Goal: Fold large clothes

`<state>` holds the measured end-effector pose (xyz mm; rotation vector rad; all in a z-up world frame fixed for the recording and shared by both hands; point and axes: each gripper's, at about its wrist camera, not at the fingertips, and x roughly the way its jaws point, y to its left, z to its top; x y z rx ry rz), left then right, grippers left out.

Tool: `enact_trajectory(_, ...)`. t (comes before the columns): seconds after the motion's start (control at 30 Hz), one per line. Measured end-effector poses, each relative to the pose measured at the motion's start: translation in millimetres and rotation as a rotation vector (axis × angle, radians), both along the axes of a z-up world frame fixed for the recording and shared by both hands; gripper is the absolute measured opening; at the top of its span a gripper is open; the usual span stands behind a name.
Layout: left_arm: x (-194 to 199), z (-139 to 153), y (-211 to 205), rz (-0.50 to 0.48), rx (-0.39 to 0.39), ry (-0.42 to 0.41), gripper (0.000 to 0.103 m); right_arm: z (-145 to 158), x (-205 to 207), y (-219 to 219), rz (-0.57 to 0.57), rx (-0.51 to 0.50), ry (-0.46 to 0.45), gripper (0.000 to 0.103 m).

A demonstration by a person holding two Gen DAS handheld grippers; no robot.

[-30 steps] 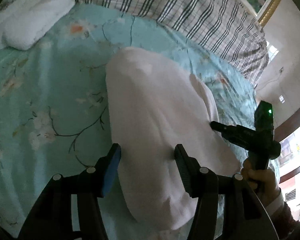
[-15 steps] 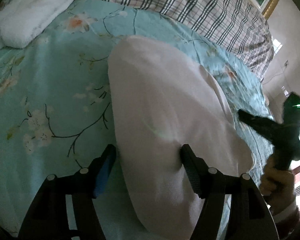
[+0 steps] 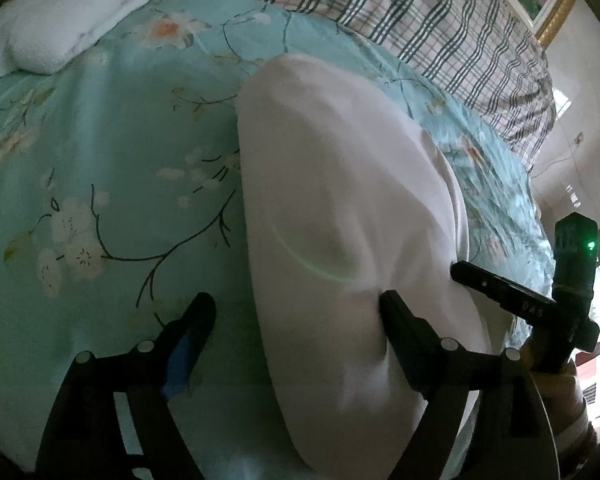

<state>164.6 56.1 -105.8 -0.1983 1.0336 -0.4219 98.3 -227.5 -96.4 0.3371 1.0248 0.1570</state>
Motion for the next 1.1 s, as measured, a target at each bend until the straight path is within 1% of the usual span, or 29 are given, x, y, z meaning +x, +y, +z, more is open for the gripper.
enact_trajectory(0.1, -3.8, 6.8, -0.1, 0.011, 0.013, -0.001, 0.083, 1.2, 0.5, -1.4, -0.015, 0.031, 0.004, 0.024)
enact_trajectory(0.13, -6.7, 11.5, 0.7, 0.011, 0.013, -0.002, 0.081, 5.5, -3.3, -2.3, -0.020, 0.044, 0.000, 0.024)
enact_trajectory(0.17, -13.2, 19.5, 1.8, 0.004, 0.006, -0.006, 0.076, 9.3, -6.3, -1.8, -0.023, 0.053, -0.005, 0.025)
enact_trajectory(0.2, -17.7, 24.9, 1.9, -0.003, 0.001, -0.009, 0.074, 11.7, -9.1, -2.7, -0.023, 0.060, -0.011, 0.026)
enact_trajectory(0.27, -29.6, 36.7, 3.0, -0.039, -0.028, -0.021, 0.074, 27.5, -26.9, -0.9, -0.012, 0.072, -0.052, 0.027)
enact_trajectory(0.3, -37.8, 41.2, 1.2, -0.070, -0.026, -0.029, 0.074, 33.3, -35.1, 2.4, 0.004, 0.072, -0.068, 0.027)
enact_trajectory(0.33, -43.6, 42.3, -1.6, -0.089, -0.004, -0.035, 0.074, 35.3, -39.4, 4.1, 0.016, 0.068, -0.072, 0.027)
enact_trajectory(0.37, -50.8, 39.0, -8.0, -0.111, 0.064, -0.047, 0.074, 35.8, -45.2, 7.5, 0.032, 0.053, -0.069, 0.027)
enact_trajectory(0.43, -55.0, 24.2, -14.2, -0.127, 0.150, -0.045, 0.077, 22.4, -52.7, 17.4, 0.059, -0.016, -0.018, 0.027)
enact_trajectory(0.47, -52.6, 18.0, -11.6, -0.120, 0.123, -0.025, 0.077, 14.8, -53.2, 18.5, 0.062, -0.031, 0.002, 0.026)
enact_trajectory(0.53, -47.8, 10.9, -3.3, -0.092, 0.052, 0.011, 0.079, 3.8, -53.2, 16.5, 0.052, -0.013, 0.012, 0.026)
enact_trajectory(0.57, -44.9, 8.5, 0.4, -0.077, 0.029, 0.024, 0.081, 3.4, -52.8, 15.3, 0.042, -0.009, 0.005, 0.025)
enact_trajectory(0.6, -45.5, 7.4, 1.6, -0.075, 0.027, 0.022, 0.082, 4.3, -52.6, 15.3, 0.037, -0.009, 0.004, 0.025)
enact_trajectory(0.7, -48.9, 8.4, -0.4, -0.073, 0.052, -0.005, 0.083, 4.9, -54.0, 16.9, 0.035, -0.018, 0.000, 0.025)
enact_trajectory(0.87, -51.9, 10.1, -4.6, -0.038, 0.069, -0.011, 0.083, 7.5, -63.7, 13.4, -0.001, 0.032, -0.011, 0.027)
enact_trajectory(1.1, -61.0, 18.6, -10.7, -0.005, 0.160, -0.043, 0.084, 15.3, -82.3, 16.4, -0.021, 0.031, -0.020, 0.027)
